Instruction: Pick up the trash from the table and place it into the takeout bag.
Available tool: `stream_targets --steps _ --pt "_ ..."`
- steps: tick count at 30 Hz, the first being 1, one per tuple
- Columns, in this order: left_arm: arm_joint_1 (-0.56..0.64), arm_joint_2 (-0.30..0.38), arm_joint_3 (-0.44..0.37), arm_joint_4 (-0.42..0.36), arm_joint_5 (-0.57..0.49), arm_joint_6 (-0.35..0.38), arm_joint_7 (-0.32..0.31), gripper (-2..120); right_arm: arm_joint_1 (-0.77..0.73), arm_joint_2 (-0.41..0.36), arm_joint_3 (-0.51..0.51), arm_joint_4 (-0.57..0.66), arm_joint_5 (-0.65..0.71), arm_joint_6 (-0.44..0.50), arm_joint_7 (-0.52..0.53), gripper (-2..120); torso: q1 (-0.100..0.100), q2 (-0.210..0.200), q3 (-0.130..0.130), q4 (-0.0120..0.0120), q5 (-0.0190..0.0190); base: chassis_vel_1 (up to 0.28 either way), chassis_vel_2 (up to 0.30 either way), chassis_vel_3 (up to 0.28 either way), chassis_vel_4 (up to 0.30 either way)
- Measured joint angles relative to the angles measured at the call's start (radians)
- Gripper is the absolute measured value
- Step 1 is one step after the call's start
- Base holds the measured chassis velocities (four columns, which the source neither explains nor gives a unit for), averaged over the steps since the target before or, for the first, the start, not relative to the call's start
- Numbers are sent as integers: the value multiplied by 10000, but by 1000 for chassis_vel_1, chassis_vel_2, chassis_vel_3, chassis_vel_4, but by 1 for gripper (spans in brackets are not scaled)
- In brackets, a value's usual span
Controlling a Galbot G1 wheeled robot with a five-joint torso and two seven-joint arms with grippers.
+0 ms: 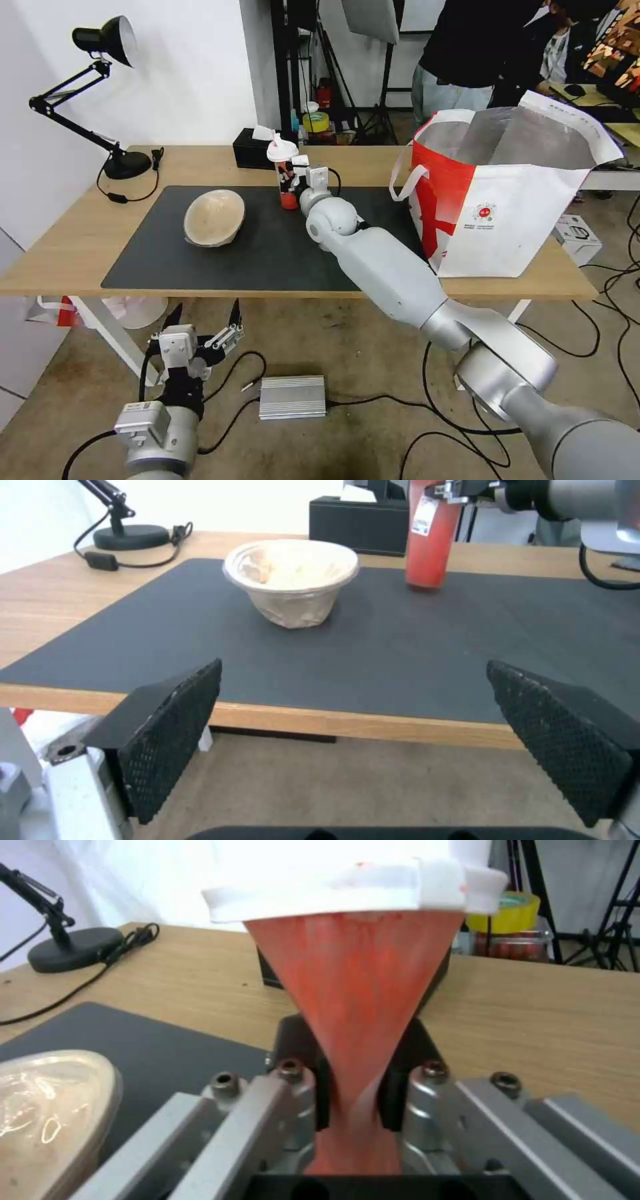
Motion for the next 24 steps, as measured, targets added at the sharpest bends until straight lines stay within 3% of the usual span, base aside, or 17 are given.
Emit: stream_targets --steps 3,24 --pt "6 0 1 -11 21 -7 -5 98 -29 -67 -1 196 28 -12 41 6 0 0 0 1 0 0 0 0 0" --pt "84 0 49 -108 141 -53 -35 98 -445 -1130 40 2592 227 -418 675 6 -1 0 0 1 2 0 0 0 0"
